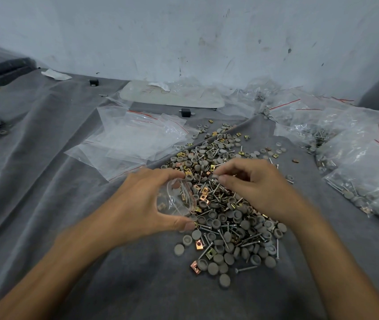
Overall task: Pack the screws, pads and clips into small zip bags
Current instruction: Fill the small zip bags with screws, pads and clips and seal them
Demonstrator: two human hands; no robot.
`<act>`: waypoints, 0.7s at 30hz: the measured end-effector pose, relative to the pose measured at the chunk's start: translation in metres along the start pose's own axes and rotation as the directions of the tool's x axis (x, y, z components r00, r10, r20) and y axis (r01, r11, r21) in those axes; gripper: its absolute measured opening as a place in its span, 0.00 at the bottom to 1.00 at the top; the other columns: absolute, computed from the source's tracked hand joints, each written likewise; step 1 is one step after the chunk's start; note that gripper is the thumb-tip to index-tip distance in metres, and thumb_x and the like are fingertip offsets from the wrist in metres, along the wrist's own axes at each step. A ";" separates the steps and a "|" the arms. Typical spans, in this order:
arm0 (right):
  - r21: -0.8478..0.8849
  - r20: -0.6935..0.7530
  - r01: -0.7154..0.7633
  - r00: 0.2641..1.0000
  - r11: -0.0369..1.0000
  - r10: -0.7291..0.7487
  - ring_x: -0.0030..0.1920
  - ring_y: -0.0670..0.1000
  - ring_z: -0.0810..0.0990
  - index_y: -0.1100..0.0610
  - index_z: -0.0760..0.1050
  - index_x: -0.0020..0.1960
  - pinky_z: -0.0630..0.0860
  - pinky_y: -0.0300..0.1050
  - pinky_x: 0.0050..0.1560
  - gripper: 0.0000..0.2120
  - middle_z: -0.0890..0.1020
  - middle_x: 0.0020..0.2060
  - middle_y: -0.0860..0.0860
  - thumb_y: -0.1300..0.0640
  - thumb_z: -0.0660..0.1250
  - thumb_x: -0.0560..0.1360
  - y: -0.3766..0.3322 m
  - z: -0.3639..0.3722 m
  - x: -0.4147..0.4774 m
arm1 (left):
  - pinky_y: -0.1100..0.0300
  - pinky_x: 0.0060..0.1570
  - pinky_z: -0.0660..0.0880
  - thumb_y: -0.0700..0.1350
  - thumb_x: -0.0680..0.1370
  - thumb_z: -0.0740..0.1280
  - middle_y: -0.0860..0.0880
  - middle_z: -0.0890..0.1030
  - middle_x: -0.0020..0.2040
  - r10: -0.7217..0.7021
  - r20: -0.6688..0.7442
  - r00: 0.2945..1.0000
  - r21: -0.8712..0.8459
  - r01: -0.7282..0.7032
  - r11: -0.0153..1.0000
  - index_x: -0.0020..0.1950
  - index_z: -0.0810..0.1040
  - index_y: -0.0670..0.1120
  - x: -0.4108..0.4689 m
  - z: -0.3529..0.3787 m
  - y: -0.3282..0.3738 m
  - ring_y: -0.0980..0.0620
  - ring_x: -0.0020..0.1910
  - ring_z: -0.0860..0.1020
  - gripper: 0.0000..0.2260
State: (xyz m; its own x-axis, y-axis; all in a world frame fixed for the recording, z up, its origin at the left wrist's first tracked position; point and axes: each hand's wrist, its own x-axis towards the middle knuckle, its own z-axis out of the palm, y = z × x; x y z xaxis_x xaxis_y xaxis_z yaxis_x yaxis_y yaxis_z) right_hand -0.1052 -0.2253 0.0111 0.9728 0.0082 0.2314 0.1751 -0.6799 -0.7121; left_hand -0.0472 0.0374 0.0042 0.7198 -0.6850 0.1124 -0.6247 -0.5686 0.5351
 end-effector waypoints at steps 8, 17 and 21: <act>0.241 0.077 0.122 0.987 0.963 -0.144 0.37 0.40 0.78 0.53 0.84 0.52 0.74 0.35 0.40 0.05 0.84 0.38 0.44 0.60 0.73 0.78 -0.025 0.018 0.001 | 0.52 0.68 0.69 0.81 0.58 0.65 0.65 0.71 0.68 0.001 -0.011 1.000 -0.003 -0.001 1.000 0.72 0.65 0.67 0.001 0.001 0.002 0.61 0.67 0.67 0.45; 0.116 0.139 0.063 0.987 0.991 -0.079 0.44 0.44 0.84 0.46 0.84 0.55 0.80 0.39 0.46 0.08 0.86 0.45 0.42 0.54 0.74 0.76 -0.031 0.029 -0.002 | 0.56 0.65 0.69 0.81 0.59 0.65 0.69 0.70 0.64 0.027 -0.040 0.999 0.007 -0.027 1.000 0.72 0.66 0.66 0.002 0.003 -0.001 0.62 0.66 0.68 0.44; 0.178 0.091 0.072 0.992 0.981 -0.089 0.47 0.44 0.85 0.51 0.84 0.56 0.81 0.41 0.50 0.10 0.86 0.46 0.45 0.59 0.75 0.76 -0.033 0.028 -0.001 | 0.58 0.64 0.68 0.81 0.58 0.66 0.70 0.69 0.62 0.029 -0.050 0.998 0.007 -0.028 1.000 0.71 0.62 0.69 0.003 0.004 -0.003 0.62 0.65 0.68 0.44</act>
State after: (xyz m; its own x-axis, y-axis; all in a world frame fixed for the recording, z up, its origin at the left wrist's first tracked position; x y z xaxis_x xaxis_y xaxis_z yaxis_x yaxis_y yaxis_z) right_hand -0.1078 -0.1825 0.0156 0.9630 0.1352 0.2330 0.2689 -0.5362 -0.8001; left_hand -0.0449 0.0349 -0.0004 0.7159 -0.6774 0.1693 -0.6469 -0.5521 0.5261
